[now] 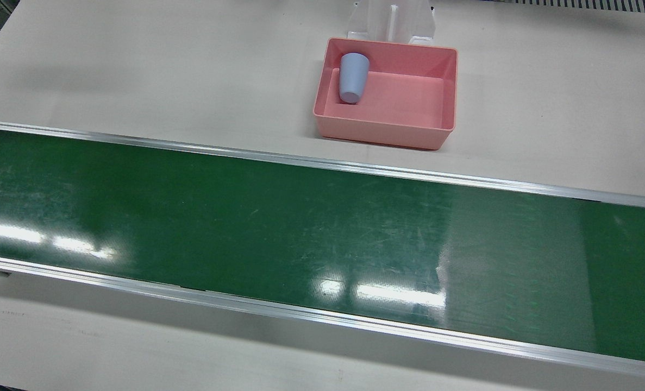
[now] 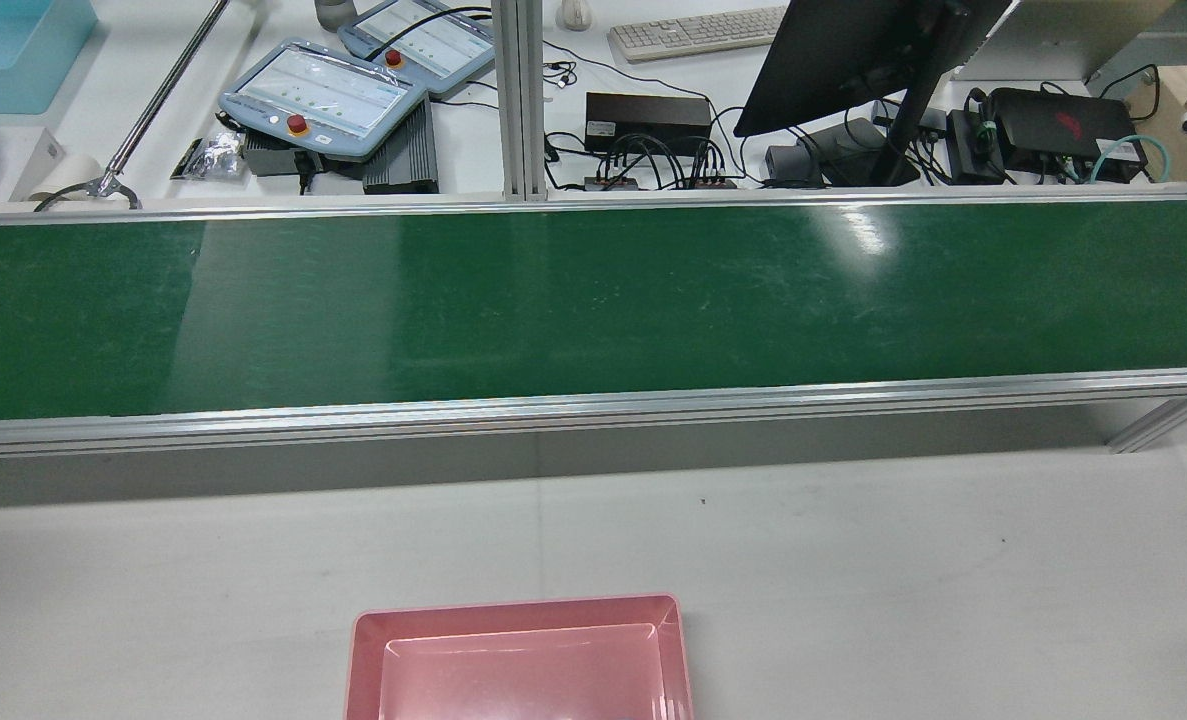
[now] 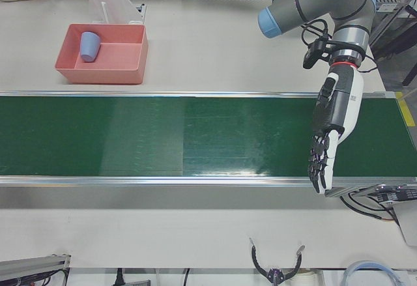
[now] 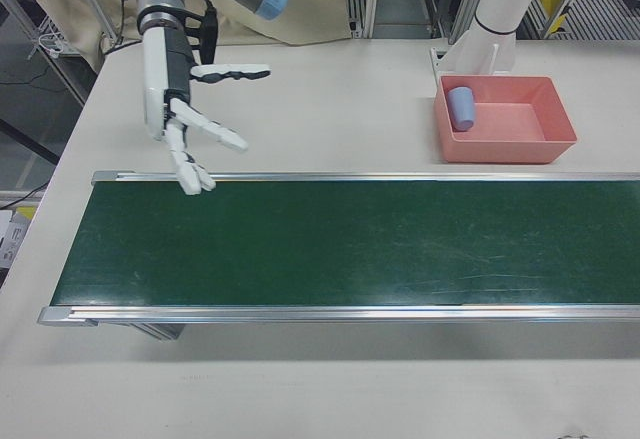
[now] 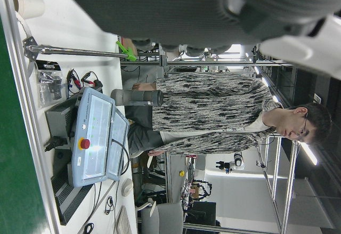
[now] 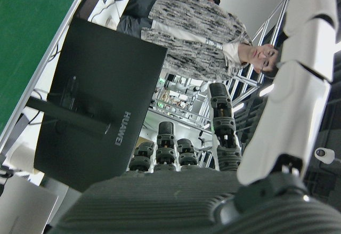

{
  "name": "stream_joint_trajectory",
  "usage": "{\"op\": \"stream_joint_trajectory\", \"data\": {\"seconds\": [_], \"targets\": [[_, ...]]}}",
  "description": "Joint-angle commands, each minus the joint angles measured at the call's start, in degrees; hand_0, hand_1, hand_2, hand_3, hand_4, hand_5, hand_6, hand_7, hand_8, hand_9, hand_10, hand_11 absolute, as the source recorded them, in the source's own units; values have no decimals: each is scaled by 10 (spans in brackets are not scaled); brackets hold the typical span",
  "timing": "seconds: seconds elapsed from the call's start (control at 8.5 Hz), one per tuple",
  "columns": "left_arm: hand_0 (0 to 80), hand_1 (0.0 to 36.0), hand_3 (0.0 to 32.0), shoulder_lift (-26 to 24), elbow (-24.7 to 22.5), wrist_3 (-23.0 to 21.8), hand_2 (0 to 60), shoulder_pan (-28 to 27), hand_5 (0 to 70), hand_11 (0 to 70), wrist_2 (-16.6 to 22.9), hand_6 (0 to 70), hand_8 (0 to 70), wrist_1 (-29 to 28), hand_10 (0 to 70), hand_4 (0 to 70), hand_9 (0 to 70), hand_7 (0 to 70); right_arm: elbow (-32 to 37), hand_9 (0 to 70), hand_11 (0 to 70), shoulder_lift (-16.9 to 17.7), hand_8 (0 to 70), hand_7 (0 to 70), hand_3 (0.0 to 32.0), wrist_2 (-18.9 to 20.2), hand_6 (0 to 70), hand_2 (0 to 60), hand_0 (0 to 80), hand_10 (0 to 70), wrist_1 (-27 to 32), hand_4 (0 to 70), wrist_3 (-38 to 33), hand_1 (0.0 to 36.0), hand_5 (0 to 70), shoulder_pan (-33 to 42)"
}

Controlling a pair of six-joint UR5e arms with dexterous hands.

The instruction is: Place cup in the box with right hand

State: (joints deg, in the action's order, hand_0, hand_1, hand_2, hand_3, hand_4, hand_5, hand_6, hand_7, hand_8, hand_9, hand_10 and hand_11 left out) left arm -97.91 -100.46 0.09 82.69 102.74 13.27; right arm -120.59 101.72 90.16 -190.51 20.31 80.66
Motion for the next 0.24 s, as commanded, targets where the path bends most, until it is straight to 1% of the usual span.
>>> {"op": "stream_joint_trajectory", "data": {"seconds": [0.0, 0.12], "targets": [[0, 0, 0, 0, 0, 0, 0, 0, 0, 0, 0, 0, 0, 0, 0, 0, 0, 0, 86, 205, 112, 54, 120, 161, 0, 5, 56, 89, 503, 67, 93, 246, -6, 133, 58, 57], [0, 0, 0, 0, 0, 0, 0, 0, 0, 0, 0, 0, 0, 0, 0, 0, 0, 0, 98, 205, 114, 57, 120, 157, 0, 5, 56, 44, 517, 68, 136, 233, -10, 134, 63, 60]]}}
